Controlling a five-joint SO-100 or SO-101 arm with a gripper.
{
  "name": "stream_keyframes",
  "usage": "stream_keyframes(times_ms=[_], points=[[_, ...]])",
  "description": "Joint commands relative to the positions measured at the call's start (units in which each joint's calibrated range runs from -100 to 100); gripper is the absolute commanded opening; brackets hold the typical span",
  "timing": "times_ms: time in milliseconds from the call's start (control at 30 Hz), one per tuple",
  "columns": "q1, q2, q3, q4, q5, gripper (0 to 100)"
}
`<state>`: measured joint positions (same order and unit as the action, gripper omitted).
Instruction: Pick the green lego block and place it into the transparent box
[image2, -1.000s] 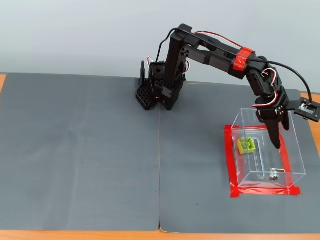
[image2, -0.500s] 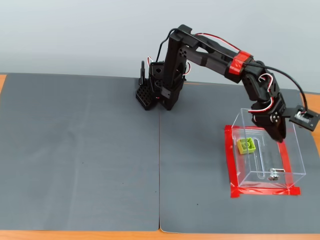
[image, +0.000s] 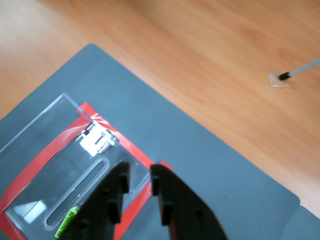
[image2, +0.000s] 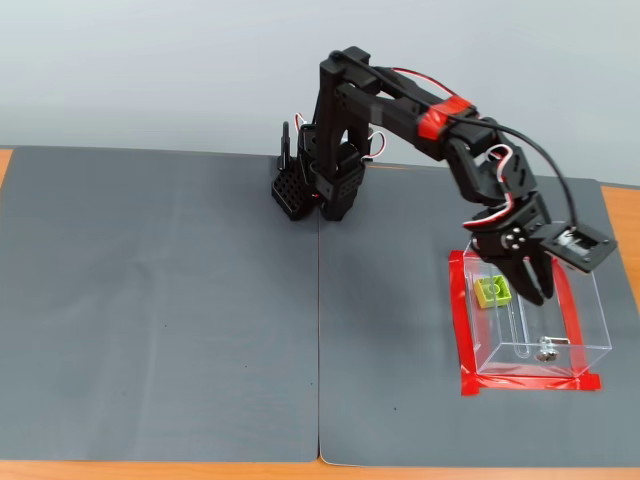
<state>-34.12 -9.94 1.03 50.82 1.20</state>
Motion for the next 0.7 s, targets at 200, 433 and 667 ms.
stream_keyframes(times_ms=[200,433,667], points=[[12.9,-9.5,-0.4,0.0,0.0,5],[21.1,-12.8,-0.4,0.0,0.0,5],[30.4,-18.2,1.4,0.0,-0.1,5]])
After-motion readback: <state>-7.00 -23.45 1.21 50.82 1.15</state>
